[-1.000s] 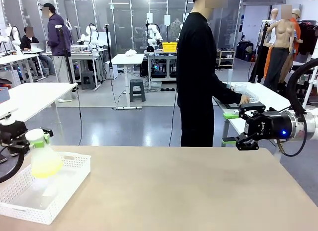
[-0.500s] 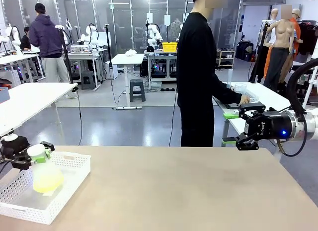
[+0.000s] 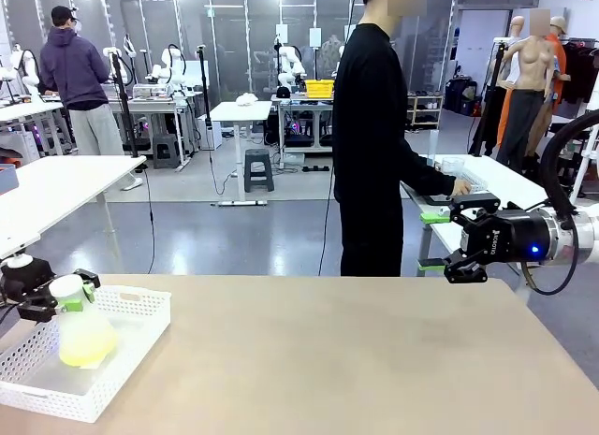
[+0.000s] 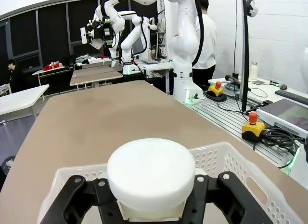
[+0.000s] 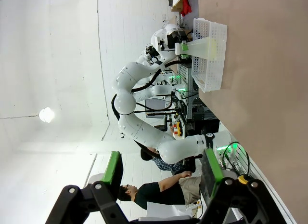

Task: Prepare the solutions needed for the experiment.
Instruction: When the human places the Big flask in the center of the table, pick up the Big flask and place it in the left Organizing basket.

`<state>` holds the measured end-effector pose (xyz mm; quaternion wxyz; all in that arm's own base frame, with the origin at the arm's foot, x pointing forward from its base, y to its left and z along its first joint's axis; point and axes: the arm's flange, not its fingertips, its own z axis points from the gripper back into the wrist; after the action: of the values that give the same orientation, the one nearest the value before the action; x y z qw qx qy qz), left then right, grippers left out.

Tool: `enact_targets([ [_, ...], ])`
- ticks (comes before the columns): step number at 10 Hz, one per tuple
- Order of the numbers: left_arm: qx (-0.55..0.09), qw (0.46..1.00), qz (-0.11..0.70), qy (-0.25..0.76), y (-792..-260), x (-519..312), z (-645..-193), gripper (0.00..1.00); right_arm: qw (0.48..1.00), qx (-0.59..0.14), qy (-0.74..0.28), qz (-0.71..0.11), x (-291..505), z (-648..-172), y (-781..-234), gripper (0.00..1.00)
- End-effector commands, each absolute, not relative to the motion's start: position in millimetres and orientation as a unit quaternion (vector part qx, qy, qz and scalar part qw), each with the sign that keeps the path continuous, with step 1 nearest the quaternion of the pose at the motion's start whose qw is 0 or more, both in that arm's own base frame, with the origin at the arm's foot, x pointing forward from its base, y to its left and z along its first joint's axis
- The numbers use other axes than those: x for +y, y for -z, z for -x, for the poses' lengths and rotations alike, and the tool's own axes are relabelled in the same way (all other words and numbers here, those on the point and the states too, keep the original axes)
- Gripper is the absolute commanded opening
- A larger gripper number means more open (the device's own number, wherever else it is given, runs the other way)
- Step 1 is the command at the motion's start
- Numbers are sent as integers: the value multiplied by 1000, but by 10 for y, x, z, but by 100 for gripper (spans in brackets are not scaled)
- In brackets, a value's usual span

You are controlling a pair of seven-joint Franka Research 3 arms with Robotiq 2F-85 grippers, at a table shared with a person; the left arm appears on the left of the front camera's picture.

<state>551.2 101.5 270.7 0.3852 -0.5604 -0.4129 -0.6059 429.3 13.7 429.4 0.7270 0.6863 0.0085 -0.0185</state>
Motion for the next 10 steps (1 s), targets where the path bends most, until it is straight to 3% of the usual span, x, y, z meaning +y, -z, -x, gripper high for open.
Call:
enact_targets([
  [1, -398, 381, 569, 610, -2685, 1158, -5547, 61, 727, 9, 17, -687, 134, -4281, -4298, 83],
  [2, -399, 384, 569, 608, -2683, 1179, -5563, 68, 727, 9, 17, -687, 134, -4281, -4298, 83],
  [3, -397, 388, 568, 607, -2677, 1240, -5568, 81, 727, 9, 17, -687, 134, -4281, -4298, 83],
  [4, -394, 392, 569, 606, -2680, 1271, -5590, 87, 727, 9, 17, -687, 134, -4281, -4298, 83],
  [5, -389, 398, 568, 606, -2688, 1290, -5601, 100, 727, 9, 17, -687, 134, -4281, -4298, 83],
  [10, -403, 409, 560, 598, -2785, 1572, -5565, 100, 727, 9, 17, -687, 134, -4281, -4298, 83],
])
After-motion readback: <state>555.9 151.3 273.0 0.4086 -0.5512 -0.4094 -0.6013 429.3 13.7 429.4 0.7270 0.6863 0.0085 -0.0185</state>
